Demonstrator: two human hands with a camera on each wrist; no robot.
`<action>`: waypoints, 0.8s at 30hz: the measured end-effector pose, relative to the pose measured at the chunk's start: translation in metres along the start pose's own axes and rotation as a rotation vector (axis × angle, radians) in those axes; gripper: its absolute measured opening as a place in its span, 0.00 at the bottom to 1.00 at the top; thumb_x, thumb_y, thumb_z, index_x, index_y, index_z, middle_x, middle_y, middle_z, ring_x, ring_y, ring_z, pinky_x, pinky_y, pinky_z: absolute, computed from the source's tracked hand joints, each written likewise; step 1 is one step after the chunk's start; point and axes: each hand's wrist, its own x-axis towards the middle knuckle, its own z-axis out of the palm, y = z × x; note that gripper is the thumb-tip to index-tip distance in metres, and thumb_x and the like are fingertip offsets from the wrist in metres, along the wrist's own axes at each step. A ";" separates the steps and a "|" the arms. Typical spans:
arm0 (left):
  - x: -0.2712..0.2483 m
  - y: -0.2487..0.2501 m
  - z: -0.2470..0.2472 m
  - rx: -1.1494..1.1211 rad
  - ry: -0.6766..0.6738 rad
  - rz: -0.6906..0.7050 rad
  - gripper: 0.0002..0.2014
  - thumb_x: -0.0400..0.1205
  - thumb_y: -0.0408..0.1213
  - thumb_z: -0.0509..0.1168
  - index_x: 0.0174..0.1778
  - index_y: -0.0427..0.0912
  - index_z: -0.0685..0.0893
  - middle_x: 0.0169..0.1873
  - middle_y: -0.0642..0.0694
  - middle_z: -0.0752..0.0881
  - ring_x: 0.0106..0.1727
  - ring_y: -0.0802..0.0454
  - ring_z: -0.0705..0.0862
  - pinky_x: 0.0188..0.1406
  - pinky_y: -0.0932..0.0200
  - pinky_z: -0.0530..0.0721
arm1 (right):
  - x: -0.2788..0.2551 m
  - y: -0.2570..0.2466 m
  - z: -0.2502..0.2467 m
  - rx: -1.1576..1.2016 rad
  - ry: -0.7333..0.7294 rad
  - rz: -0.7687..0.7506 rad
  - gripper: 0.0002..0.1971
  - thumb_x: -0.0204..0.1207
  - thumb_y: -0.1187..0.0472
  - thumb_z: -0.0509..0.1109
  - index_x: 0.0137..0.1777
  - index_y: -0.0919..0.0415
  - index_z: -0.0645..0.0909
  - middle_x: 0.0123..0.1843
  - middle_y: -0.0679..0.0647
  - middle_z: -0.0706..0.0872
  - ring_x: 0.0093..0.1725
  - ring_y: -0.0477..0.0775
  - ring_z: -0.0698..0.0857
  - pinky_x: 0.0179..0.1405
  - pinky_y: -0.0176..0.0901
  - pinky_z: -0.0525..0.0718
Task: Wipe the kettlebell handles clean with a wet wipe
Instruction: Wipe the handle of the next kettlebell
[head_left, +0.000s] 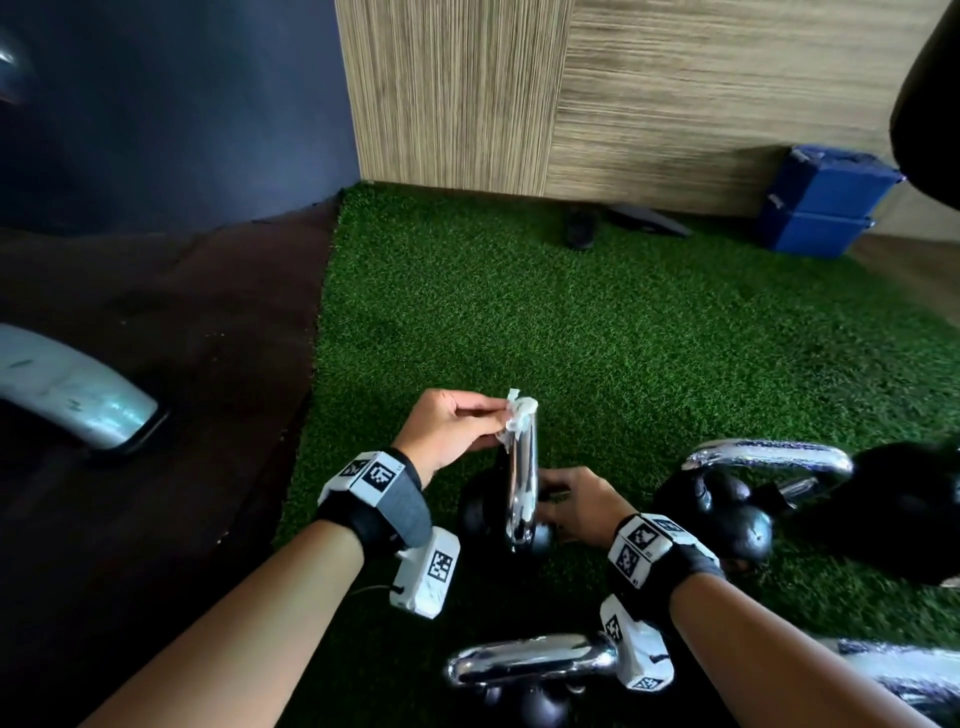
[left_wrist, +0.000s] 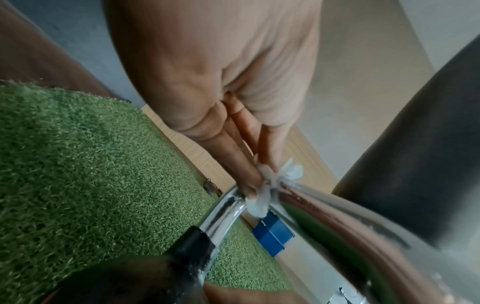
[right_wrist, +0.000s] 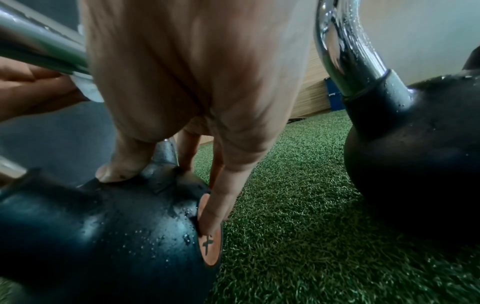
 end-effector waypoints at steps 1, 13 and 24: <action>-0.001 0.001 0.000 0.003 0.000 -0.010 0.10 0.75 0.26 0.78 0.51 0.39 0.93 0.47 0.41 0.95 0.48 0.47 0.94 0.48 0.64 0.91 | 0.000 0.000 0.000 -0.003 -0.004 -0.004 0.25 0.58 0.42 0.83 0.58 0.43 0.90 0.48 0.48 0.94 0.48 0.54 0.93 0.50 0.60 0.92; -0.036 -0.010 -0.013 -0.009 -0.243 -0.110 0.08 0.75 0.20 0.76 0.44 0.35 0.90 0.38 0.42 0.93 0.41 0.53 0.93 0.43 0.60 0.93 | -0.002 -0.007 -0.007 -0.035 -0.027 -0.029 0.12 0.68 0.53 0.83 0.46 0.33 0.90 0.40 0.40 0.93 0.33 0.34 0.88 0.31 0.30 0.84; -0.060 -0.026 -0.019 0.265 -0.435 -0.050 0.09 0.73 0.22 0.80 0.47 0.33 0.92 0.41 0.43 0.94 0.41 0.55 0.92 0.46 0.61 0.91 | 0.003 -0.002 -0.005 -0.011 -0.004 0.037 0.26 0.64 0.53 0.86 0.63 0.50 0.88 0.52 0.50 0.93 0.44 0.44 0.91 0.41 0.41 0.88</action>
